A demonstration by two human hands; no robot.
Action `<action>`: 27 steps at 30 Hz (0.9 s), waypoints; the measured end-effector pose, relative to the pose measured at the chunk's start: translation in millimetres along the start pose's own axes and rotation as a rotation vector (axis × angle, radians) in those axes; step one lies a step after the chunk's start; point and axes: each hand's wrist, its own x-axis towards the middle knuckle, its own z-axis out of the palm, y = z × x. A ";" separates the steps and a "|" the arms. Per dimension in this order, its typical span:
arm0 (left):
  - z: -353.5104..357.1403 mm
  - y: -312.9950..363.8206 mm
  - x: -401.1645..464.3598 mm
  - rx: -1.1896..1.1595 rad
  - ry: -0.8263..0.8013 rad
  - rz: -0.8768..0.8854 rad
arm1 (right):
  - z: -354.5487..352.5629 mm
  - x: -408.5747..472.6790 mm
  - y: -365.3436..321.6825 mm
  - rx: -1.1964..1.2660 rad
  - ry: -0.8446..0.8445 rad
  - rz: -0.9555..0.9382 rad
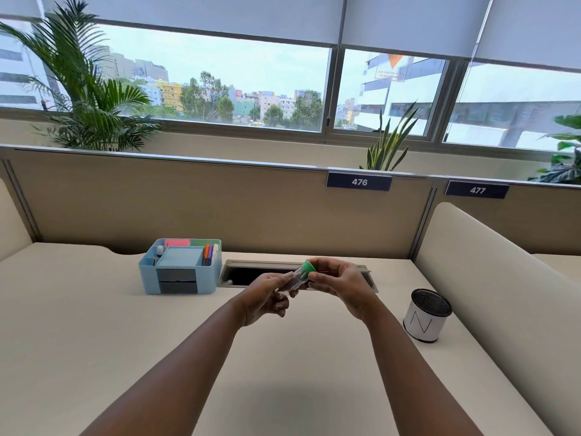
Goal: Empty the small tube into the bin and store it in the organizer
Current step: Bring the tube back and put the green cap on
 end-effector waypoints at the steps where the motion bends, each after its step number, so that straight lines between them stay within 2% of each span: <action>1: -0.2 -0.2 -0.3 -0.024 -0.009 -0.008 | -2.8 -0.7 -3.0 -0.015 -0.021 0.000; 6: 0.2 -2.3 2.0 0.006 -0.008 -0.045 | -8.3 0.3 -11.2 -0.188 -0.036 0.010; 13: 0.9 0.7 4.1 0.124 0.015 0.003 | -8.9 -1.2 -9.0 -0.261 0.046 0.021; 18: 1.3 1.5 6.0 0.127 0.036 0.022 | -7.5 -1.1 -9.1 -0.279 0.079 0.006; 27: -0.6 -3.2 11.1 0.092 0.002 -0.058 | -3.9 1.1 -1.0 -0.225 0.090 0.034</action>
